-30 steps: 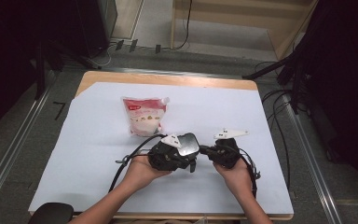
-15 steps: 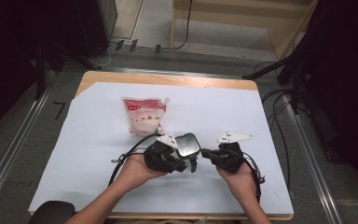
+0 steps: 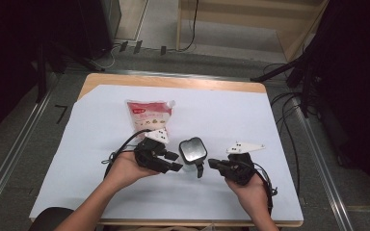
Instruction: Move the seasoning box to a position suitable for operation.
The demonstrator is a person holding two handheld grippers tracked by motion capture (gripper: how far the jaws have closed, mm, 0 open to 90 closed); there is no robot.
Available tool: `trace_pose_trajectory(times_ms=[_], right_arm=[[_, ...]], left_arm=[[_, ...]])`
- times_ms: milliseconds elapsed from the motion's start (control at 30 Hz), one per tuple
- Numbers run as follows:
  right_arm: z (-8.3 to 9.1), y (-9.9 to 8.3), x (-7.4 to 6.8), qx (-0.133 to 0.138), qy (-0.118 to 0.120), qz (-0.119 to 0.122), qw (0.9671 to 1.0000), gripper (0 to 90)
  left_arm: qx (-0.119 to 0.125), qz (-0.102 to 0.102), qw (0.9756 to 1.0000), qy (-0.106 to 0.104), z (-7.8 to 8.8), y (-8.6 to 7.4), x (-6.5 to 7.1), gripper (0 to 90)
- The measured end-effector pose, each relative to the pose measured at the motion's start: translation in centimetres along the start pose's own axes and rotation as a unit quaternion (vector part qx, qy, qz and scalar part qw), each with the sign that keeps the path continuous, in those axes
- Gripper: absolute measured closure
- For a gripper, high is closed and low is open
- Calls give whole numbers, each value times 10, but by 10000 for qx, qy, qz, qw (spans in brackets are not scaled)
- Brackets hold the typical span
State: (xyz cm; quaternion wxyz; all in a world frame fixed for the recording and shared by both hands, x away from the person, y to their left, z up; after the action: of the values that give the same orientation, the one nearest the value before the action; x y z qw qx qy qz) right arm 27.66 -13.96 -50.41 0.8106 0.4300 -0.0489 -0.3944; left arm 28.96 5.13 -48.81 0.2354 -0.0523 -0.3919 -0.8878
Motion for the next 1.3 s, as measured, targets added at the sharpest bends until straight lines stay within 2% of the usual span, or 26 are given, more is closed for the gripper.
trace_pose_trajectory(times_ms=[167, 200, 233, 367, 467, 667, 733, 833, 1033, 1300], right_arm=[[3, -7, -12, 12, 42, -12, 10000, 900], [3, -8, -14, 5, 58, 23, 10000, 900], [3, -10, -19, 1, 91, 50, 9999, 900], [-1, -12, -32, -9, 149, 229, 9996, 900], [-5, -13, -35, -21, 144, 305, 9994, 900], [-16, -16, -44, -92, 239, 377, 9990, 900], [-20, -16, -45, -115, 262, 421, 9987, 900], [-24, -15, -47, -125, 285, 433, 9986, 900], [-33, -17, -46, -281, 263, 493, 9980, 900], [-36, -17, -44, -312, 263, 507, 9979, 900]], left_arm=[[34, -24, 10000, 78, 3, 0, -3, 523], [32, -125, 9999, 76, 5, -1, -5, 523], [83, -104, 9999, 97, 5, -1, -5, 494], [32, -46, 10000, 51, 7, -2, -7, 491], [125, -18, 9998, 124, 8, -1, -9, 481], [101, -27, 9998, 163, 10, -3, -14, 453], [117, -34, 9998, 183, 10, -3, -15, 430], [140, 65, 9996, 216, 9, -3, -16, 415], [160, 34, 9996, 229, 10, -4, -17, 411], [105, -1, 9996, 247, 10, -5, -16, 412]])
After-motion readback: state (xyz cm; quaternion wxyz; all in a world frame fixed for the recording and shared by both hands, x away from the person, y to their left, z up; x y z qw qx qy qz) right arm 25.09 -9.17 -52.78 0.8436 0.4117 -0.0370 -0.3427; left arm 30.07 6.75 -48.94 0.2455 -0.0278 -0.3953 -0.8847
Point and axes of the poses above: each handheld gripper's, and its own axes: z roughly backward along the jaws, y roughly out of its top, x roughly to its right, the point moved 7 cm from there along -z, roughly forward along the jaws
